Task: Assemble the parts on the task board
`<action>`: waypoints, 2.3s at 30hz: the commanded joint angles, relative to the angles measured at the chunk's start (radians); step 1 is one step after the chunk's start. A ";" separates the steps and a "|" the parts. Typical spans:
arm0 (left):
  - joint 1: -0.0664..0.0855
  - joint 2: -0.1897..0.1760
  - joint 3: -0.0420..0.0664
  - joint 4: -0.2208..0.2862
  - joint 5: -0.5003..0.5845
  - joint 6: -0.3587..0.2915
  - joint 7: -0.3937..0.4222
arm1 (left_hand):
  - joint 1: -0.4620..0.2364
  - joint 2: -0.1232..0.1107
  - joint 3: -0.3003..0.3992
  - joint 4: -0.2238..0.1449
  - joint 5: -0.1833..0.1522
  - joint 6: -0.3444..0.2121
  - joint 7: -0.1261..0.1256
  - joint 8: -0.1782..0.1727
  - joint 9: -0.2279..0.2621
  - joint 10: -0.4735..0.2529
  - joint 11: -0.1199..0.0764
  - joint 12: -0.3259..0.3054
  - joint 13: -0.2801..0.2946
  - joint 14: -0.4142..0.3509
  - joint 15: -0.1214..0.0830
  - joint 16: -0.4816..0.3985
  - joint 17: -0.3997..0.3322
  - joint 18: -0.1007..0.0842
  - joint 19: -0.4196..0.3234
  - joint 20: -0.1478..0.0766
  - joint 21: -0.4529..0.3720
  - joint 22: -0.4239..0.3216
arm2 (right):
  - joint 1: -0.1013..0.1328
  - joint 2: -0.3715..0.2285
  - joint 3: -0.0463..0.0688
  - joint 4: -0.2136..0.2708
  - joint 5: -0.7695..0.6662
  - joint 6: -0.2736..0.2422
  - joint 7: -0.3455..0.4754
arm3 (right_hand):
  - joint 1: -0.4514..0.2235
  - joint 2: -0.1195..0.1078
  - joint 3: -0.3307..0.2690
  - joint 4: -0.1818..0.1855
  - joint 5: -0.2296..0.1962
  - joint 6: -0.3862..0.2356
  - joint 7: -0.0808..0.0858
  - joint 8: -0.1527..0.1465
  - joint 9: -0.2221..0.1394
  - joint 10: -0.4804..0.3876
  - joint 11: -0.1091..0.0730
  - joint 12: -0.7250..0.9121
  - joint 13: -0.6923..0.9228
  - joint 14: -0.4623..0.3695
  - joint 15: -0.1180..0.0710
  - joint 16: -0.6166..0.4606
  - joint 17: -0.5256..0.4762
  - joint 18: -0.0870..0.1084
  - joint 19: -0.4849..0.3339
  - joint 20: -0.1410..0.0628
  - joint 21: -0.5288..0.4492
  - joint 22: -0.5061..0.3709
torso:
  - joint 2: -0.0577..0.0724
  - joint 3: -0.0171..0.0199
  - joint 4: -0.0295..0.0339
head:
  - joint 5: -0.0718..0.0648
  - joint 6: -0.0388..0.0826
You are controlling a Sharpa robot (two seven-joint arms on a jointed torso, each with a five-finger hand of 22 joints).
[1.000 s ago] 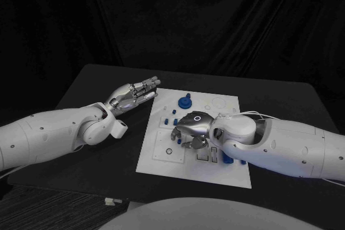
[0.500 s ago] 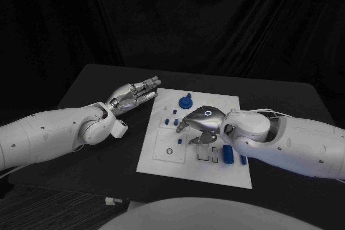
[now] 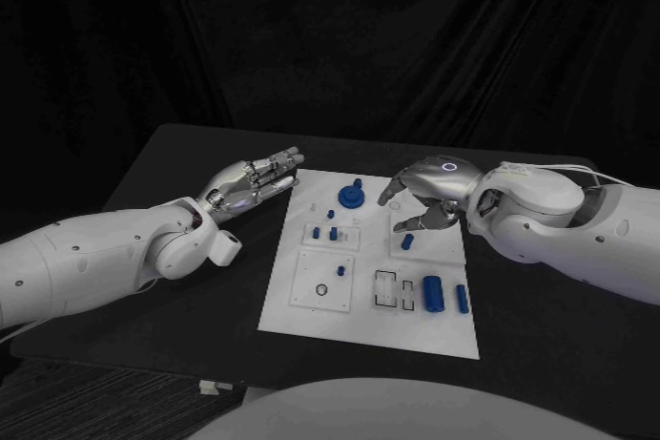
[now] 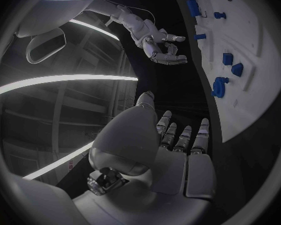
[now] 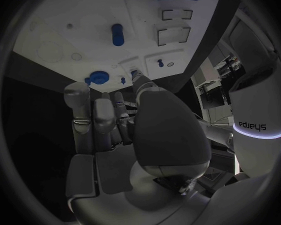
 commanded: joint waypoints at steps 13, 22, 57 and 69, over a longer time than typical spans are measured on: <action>-0.003 0.013 0.001 -0.003 0.007 0.011 0.110 | 0.018 0.002 0.007 -0.009 0.014 0.012 0.002 0.006 0.002 0.002 0.012 0.005 0.001 0.003 -0.001 0.006 0.001 0.003 0.008 0.002 0.007 -0.003 | -0.065 -0.006 0.000 -0.060 0.062 0.074 0.002 | -0.003 0.019 0.012 -0.002 0.007 0.009 0.005 -0.005 -0.019 0.036 0.001 0.010 -0.017 0.010 -0.002 0.008 0.007 -0.010 0.012 0.000 0.011 0.100 | -0.001 -0.0023 0.0007 | 0.008 0.000; -0.003 0.015 0.001 -0.007 0.007 0.015 0.110 | 0.019 0.003 0.008 -0.011 0.017 0.013 0.003 0.006 0.002 0.002 0.012 0.006 0.002 0.003 -0.001 0.006 0.001 0.002 0.009 0.002 0.007 -0.003 | -0.085 0.008 0.000 -0.075 0.062 0.064 0.026 | 0.013 0.036 0.024 -0.018 0.043 0.026 0.010 -0.001 -0.027 0.090 -0.005 0.030 -0.016 0.010 -0.005 0.005 0.003 -0.010 0.014 -0.003 0.011 0.101 | -0.001 -0.0024 0.0008 | 0.007 0.000; -0.008 0.016 0.001 -0.012 0.007 0.031 0.100 | 0.023 0.003 0.012 -0.016 0.039 0.027 0.010 0.007 0.003 0.010 0.022 0.013 0.003 0.006 0.004 0.007 0.002 -0.001 0.017 0.003 0.009 -0.003 | -0.107 0.028 0.000 -0.090 0.062 0.109 -0.057 | 0.026 0.029 0.149 -0.126 0.156 0.132 0.018 0.051 0.032 0.241 -0.017 0.005 -0.018 0.015 -0.008 0.005 0.006 -0.011 0.015 -0.009 0.031 0.102 | -0.001 -0.0026 0.0006 | 0.008 0.000; -0.009 0.017 0.001 -0.013 0.007 0.038 0.093 | 0.022 0.005 0.013 -0.016 0.047 0.042 0.013 0.010 0.005 0.010 0.024 0.012 0.003 0.006 0.005 0.007 0.002 -0.002 0.019 0.003 0.010 -0.004 | -0.110 0.029 0.000 -0.091 0.062 0.103 -0.075 | 0.029 0.040 0.161 -0.142 0.174 0.164 0.018 0.064 0.041 0.238 -0.014 -0.001 -0.014 0.008 -0.001 -0.003 -0.004 -0.009 0.005 -0.004 0.010 0.098 | -0.001 -0.0026 0.0001 | 0.009 0.000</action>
